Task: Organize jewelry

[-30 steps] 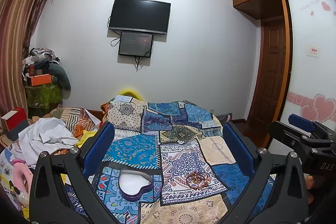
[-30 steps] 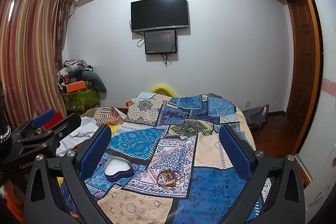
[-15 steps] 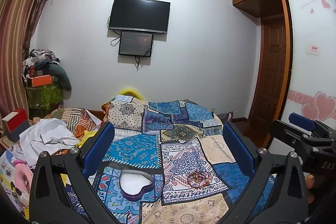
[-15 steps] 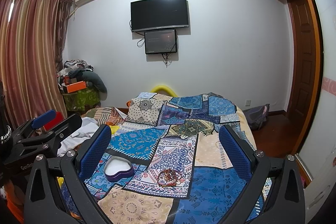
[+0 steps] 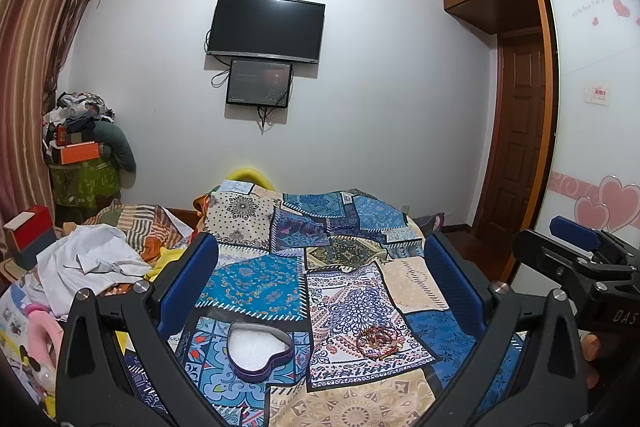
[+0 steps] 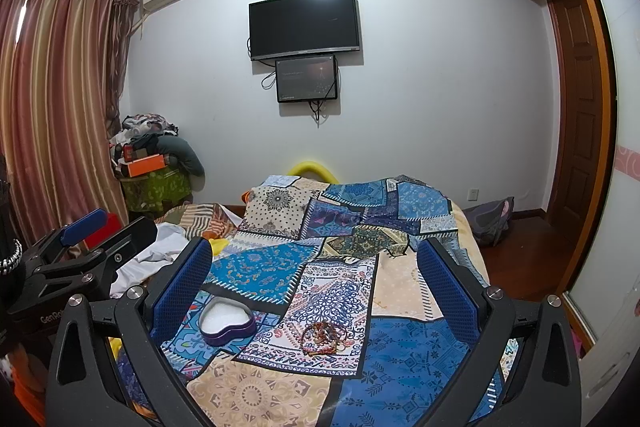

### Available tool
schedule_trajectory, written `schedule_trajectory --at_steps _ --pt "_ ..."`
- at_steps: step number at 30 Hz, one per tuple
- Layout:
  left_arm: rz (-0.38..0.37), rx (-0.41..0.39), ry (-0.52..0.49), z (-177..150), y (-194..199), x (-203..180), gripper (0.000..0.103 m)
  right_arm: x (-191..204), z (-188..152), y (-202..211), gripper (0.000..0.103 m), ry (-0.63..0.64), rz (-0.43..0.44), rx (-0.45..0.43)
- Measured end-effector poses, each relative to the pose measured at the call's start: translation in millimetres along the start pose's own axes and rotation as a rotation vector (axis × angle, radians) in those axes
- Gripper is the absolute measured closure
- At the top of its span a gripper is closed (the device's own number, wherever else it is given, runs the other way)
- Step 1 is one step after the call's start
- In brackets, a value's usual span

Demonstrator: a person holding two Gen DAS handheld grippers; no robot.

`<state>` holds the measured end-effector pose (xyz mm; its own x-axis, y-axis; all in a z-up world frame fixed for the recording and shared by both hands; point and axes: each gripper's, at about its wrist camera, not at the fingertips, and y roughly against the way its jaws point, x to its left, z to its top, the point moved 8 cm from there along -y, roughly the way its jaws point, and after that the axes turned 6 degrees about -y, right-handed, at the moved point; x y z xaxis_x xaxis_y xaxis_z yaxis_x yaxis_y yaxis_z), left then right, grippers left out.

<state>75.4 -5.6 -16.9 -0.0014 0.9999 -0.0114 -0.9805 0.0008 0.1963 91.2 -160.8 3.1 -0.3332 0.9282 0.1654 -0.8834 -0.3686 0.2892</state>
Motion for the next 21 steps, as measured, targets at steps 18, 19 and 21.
schedule_trajectory --at_steps 18,19,21 --pt "0.001 0.0 0.0 1.7 0.3 0.4 0.0 -1.9 -1.5 -0.8 0.001 -0.001 0.001 0.001" --pt "0.001 0.0 0.0 1.6 0.3 0.4 0.0 -1.7 -1.5 -0.8 0.001 -0.001 0.001 0.001" --pt "0.001 0.0 0.0 1.2 0.4 0.6 0.0 -0.8 -1.5 -0.5 0.001 -0.002 0.001 0.002"
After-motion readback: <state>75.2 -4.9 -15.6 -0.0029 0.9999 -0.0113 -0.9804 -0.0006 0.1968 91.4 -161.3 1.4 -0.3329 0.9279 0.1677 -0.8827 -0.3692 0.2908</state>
